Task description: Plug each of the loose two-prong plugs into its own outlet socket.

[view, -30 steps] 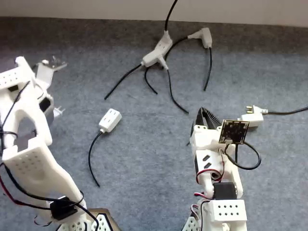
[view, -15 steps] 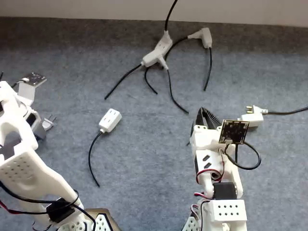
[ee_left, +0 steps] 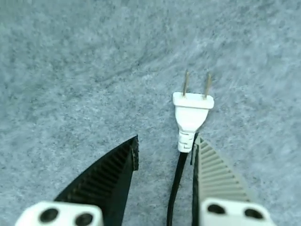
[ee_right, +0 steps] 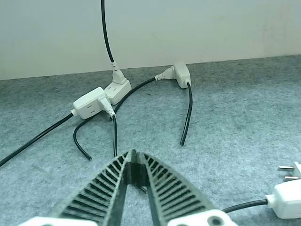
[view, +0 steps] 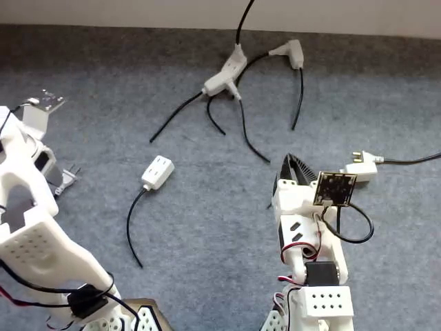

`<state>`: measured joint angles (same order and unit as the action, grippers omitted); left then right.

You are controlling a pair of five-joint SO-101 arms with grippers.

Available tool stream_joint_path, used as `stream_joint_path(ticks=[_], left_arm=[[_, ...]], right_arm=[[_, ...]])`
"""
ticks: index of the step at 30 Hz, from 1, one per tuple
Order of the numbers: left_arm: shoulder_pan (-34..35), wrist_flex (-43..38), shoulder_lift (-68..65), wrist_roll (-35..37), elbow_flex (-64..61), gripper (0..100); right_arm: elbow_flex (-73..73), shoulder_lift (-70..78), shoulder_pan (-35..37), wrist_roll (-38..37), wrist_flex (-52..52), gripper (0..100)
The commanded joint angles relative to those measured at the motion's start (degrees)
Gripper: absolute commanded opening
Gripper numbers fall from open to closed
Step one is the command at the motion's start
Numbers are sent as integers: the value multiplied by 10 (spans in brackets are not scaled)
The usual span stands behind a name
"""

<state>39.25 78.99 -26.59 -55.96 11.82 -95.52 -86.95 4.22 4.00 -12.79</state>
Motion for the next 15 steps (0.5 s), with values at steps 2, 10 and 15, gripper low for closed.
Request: stream_joint_path(ticks=[2,10,15], left_arm=[[-36,-6,29,-1,18,200],[-56,-18,28,-1,17,200],[-48,-43,0,-1,16,200]], right_arm=[[-81,-6,2,-8,-1,9],[-81,-6,2,-8,-1,9],[-81,-6,2,-8,-1,9]])
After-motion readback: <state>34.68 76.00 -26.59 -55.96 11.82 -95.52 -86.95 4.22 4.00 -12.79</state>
